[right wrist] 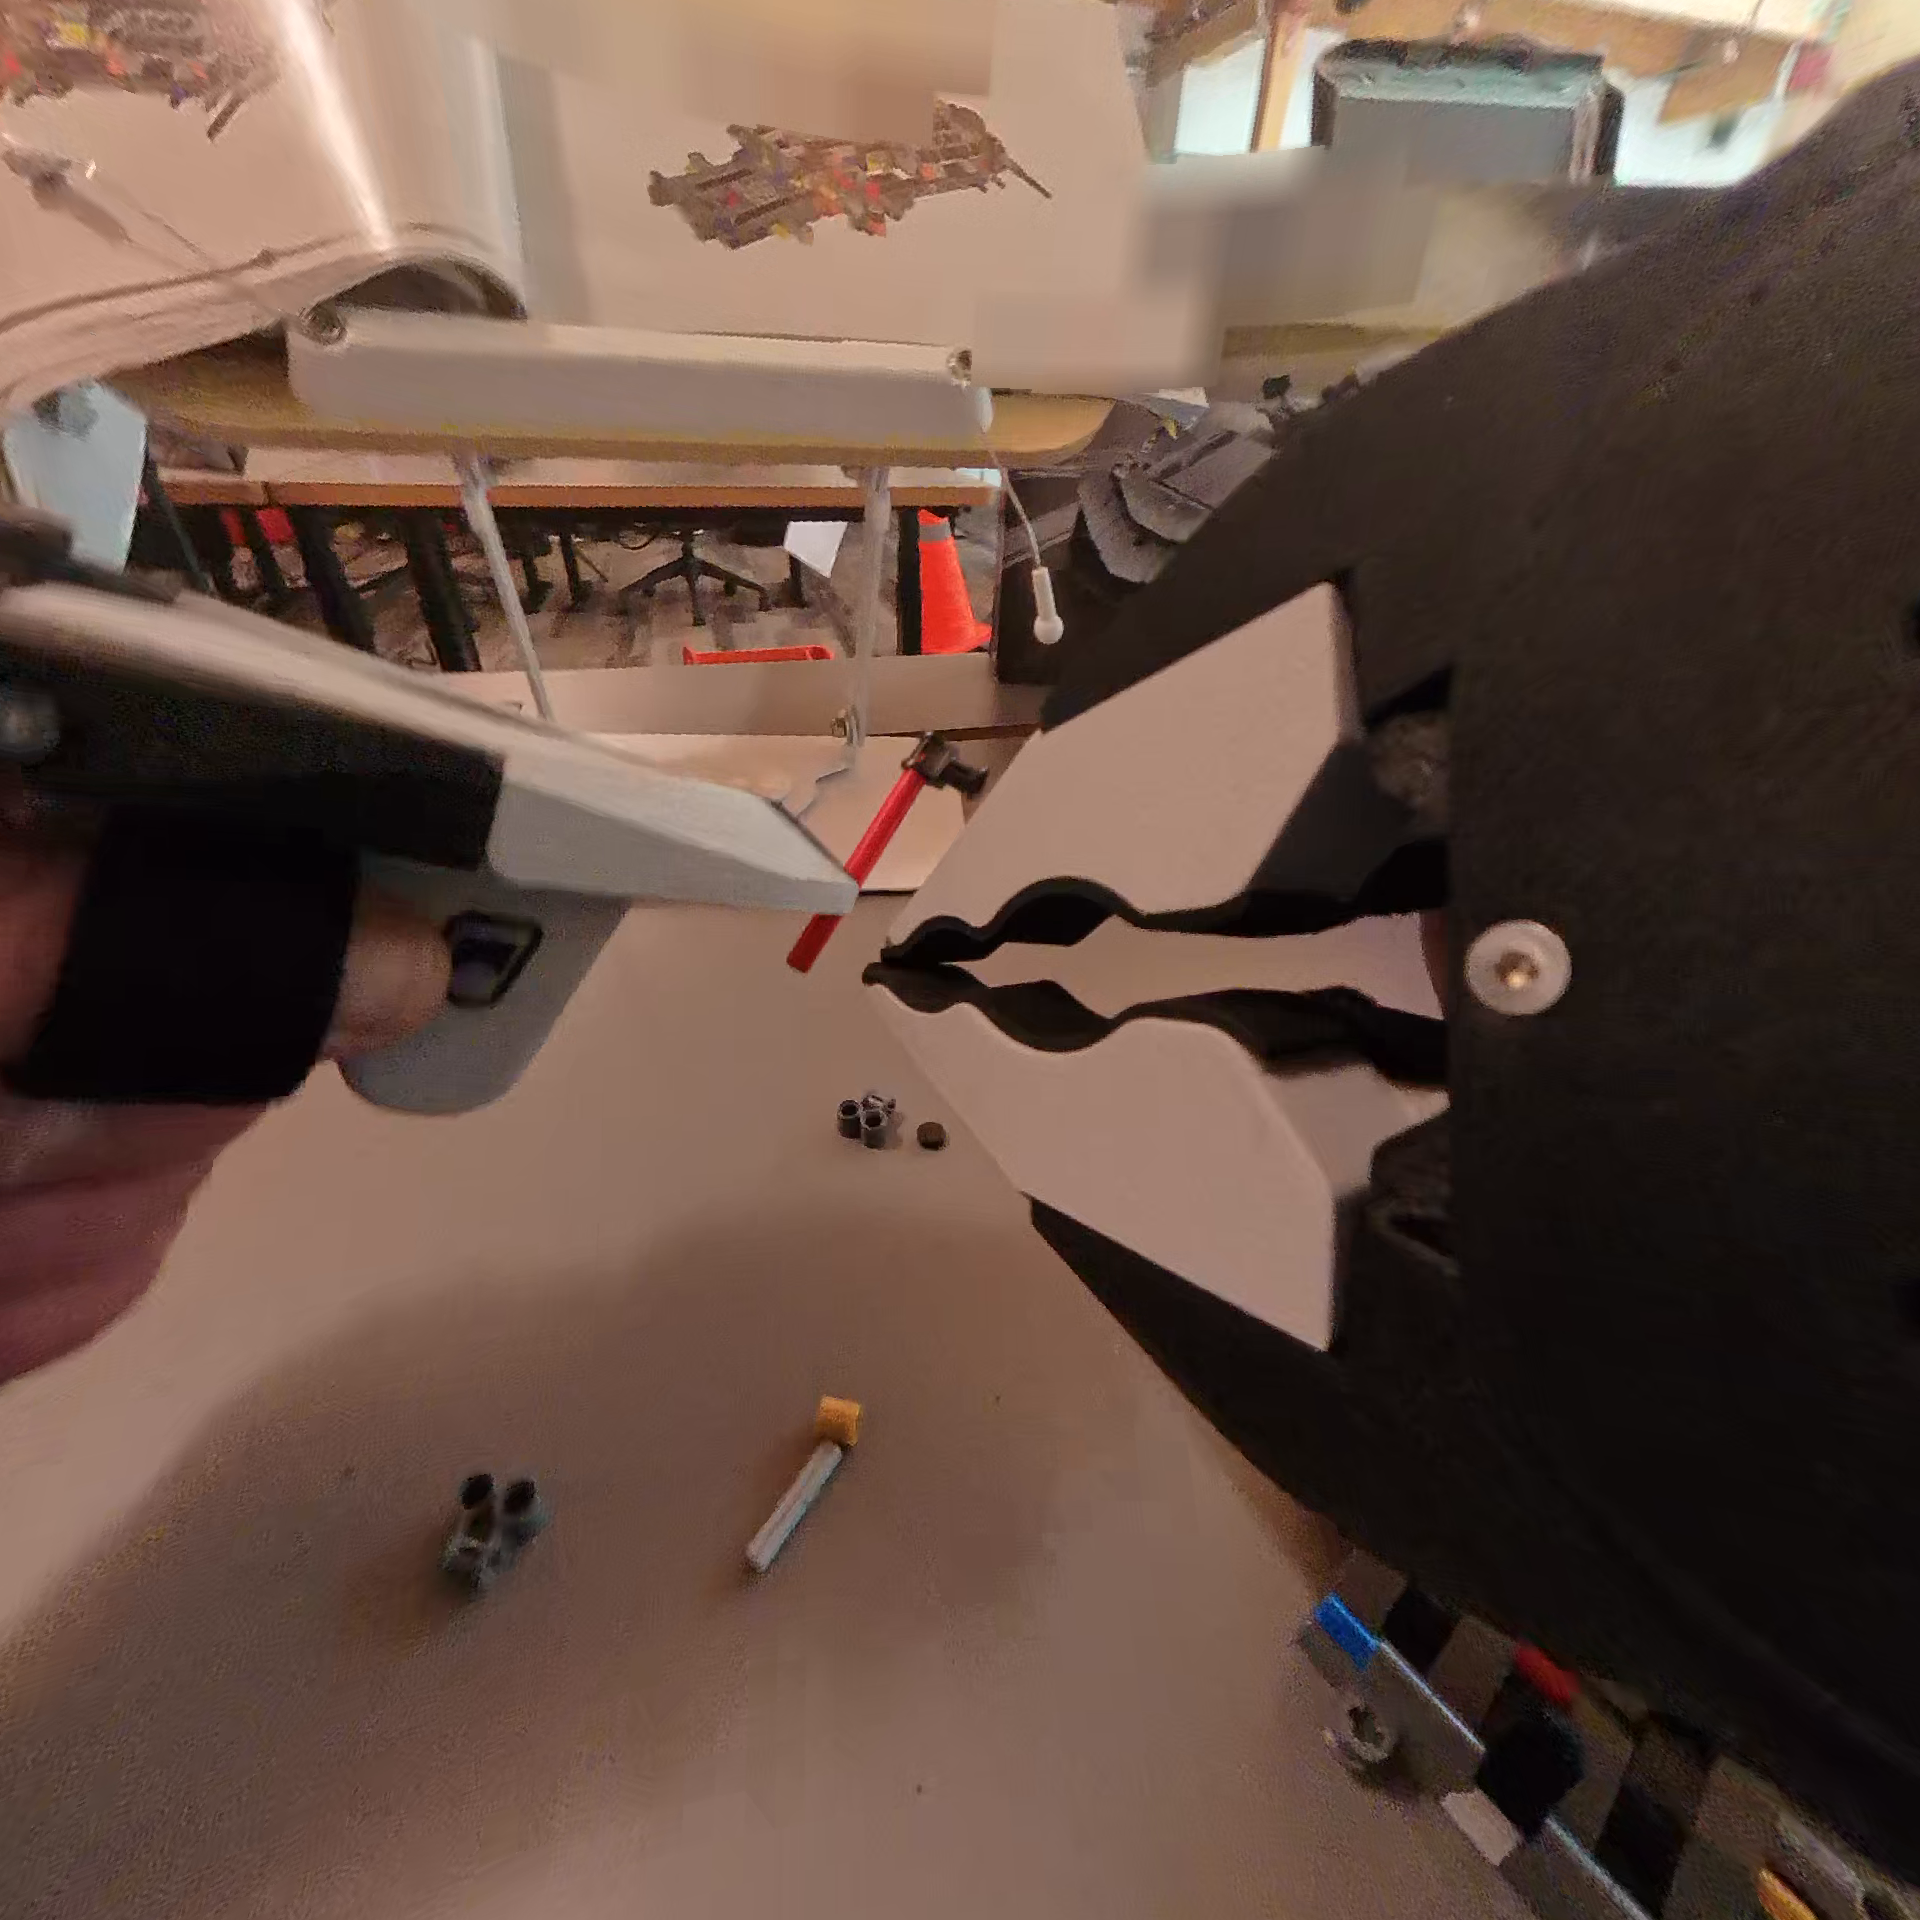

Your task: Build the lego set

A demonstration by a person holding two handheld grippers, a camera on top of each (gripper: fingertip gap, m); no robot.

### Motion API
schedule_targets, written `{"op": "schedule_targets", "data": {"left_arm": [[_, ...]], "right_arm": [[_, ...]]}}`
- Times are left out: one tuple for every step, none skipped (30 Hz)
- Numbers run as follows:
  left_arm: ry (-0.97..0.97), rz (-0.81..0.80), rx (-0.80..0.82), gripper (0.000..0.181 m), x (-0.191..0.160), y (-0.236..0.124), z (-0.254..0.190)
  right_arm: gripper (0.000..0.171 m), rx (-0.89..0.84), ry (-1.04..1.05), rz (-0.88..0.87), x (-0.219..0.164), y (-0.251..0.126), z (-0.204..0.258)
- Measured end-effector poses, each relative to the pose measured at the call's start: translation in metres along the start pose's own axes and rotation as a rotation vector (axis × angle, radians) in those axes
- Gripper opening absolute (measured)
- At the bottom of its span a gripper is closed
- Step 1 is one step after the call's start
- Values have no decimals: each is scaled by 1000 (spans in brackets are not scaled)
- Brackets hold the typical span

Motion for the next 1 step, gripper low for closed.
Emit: {"op": "schedule_targets", "data": {"left_arm": [[-3,-3,-10,1,-1,0,-1]], "right_arm": [[0,0,50,-16,-1,-3,-5]]}}
Point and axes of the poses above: each gripper's, where its closed fingertips meet, y out along the fingers, x out of its top, z = x × y across the jaws, the point moved 3 cm from there along -y, back along the fingers, and after that the axes turned 9 degrees about z, right-handed, at the moved point
